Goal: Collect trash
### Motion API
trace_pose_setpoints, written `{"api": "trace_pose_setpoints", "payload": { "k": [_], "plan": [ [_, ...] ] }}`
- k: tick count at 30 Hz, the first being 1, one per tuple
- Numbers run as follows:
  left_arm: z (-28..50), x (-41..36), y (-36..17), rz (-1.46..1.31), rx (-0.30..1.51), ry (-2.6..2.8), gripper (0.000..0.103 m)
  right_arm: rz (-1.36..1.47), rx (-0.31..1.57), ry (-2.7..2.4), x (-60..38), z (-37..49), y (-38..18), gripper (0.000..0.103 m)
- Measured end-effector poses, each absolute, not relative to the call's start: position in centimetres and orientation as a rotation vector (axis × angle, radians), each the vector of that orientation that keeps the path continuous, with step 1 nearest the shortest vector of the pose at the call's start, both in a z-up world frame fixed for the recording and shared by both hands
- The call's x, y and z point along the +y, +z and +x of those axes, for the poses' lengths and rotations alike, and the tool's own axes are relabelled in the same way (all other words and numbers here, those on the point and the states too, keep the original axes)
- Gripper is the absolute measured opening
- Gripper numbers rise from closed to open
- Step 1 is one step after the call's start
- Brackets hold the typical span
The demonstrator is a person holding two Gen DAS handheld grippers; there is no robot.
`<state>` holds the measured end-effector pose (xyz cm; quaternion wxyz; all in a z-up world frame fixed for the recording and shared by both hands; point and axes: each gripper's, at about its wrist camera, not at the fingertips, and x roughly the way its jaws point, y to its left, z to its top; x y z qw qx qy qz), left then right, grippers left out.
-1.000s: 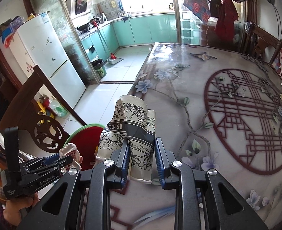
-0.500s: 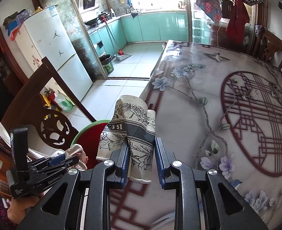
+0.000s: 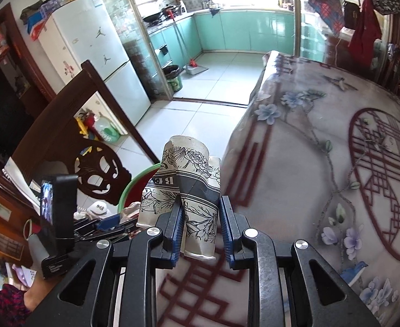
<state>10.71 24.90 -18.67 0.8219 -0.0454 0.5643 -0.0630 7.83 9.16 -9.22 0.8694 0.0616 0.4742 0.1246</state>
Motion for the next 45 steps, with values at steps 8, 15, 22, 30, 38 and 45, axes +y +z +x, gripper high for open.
{"api": "trace_pose_setpoints", "payload": {
  "k": [8,15,22,30,38,45],
  "plan": [
    [12.0,25.8,-19.4,-0.144,1.243,-0.150,0.032,0.117,1.037,0.321,11.8,9.5,-10.9,0.022],
    [12.9,25.7,-19.9,-0.140,1.278,-0.152,0.044,0.077,1.059,0.355,13.5,11.1,-11.8,0.023],
    [12.6,26.1,-19.0,-0.168,1.243,-0.128,0.066,0.051,1.033,0.354,13.9,11.2,-11.4,0.048],
    [9.9,25.0,-13.5,-0.121,1.027,-0.121,0.075,0.014,0.946,0.270,10.6,8.5,-8.5,0.054],
    [4.8,21.7,-5.7,-0.209,0.695,-0.137,0.103,0.024,0.834,0.193,3.7,4.6,-4.1,0.074],
    [-0.1,15.3,-0.5,-0.173,0.461,-0.110,0.103,0.114,0.526,0.135,-4.5,-2.0,1.2,0.094]
  ]
}}
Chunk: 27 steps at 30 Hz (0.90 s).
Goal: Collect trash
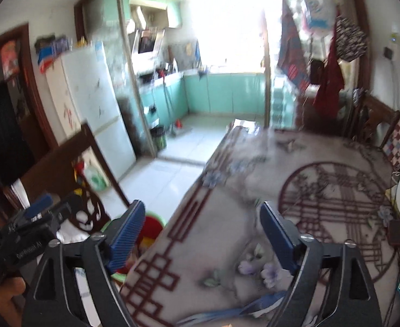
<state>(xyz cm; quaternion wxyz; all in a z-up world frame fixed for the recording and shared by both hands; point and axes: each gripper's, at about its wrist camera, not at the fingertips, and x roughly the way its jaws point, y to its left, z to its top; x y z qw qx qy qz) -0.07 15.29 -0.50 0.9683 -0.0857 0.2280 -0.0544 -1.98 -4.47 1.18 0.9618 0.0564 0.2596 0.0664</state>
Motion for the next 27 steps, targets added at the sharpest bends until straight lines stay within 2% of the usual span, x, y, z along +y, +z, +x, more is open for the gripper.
{"api": "trace_pose_setpoints", "payload": {
  "k": [1,4,9,27],
  "plan": [
    [-0.6,14.6,-0.1,-0.169,0.437,-0.105,0.103,0.109,0.480,0.116,-5.3,-2.7,1.8,0.098],
    [-2.0,11.9,1.2,-0.171,0.393,-0.094,0.103,0.096,0.440,0.042,-7.4,-3.7,3.2,0.102],
    [-2.3,9.1,2.0,-0.205,0.446,-0.101,0.103,0.160,0.574,0.045,-10.7,-3.6,4.1,0.102],
    [-4.4,5.9,3.6,-0.171,0.457,-0.026,0.103,0.126,0.564,-0.008,-15.4,-5.8,5.2,0.102]
  ]
}}
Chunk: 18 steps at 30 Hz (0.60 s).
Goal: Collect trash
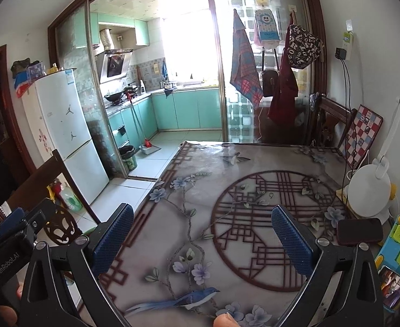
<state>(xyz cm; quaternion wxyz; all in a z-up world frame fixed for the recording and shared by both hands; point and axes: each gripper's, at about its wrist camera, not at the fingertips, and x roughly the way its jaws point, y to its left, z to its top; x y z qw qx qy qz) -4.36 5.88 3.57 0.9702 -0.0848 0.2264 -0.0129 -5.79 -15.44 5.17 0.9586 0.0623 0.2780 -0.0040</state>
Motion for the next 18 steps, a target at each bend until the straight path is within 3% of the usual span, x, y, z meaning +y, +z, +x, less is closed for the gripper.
{"api": "trace_pose_setpoints", "payload": {
  "k": [18],
  "plan": [
    [-3.94,4.88,3.46,-0.141,0.468,-0.020,0.103,0.100,0.567,0.007,-15.29,-5.52,4.95,0.102]
  ]
}}
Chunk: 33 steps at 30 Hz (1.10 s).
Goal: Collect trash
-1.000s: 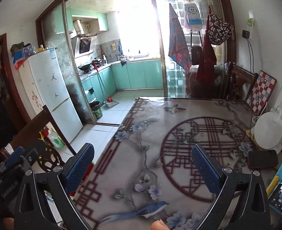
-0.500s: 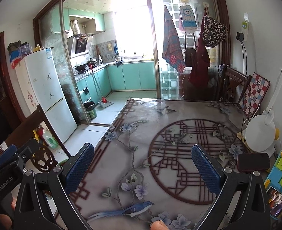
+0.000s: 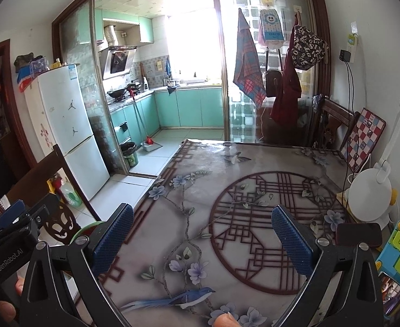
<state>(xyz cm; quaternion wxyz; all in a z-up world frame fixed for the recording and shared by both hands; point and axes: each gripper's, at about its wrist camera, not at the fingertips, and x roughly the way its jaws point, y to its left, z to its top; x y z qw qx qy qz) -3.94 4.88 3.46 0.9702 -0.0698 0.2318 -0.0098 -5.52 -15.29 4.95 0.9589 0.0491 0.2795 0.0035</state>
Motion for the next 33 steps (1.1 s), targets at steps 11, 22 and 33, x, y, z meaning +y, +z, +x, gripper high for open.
{"api": "trace_pose_setpoints", "payload": {
  "k": [11,22,33],
  "plan": [
    [-3.7,4.8,3.5,-0.139,0.469,-0.014,0.103,0.093,0.571,0.008,-15.3,-5.0,4.8,0.102],
    [-3.0,4.7,3.1,-0.134,0.474,-0.017,0.103,0.095,0.577,0.001,-16.0,-4.5,4.4,0.102],
    [-2.5,4.4,2.9,-0.132,0.482,-0.018,0.103,0.097,0.581,0.005,-16.4,-4.3,4.3,0.102]
  ]
}}
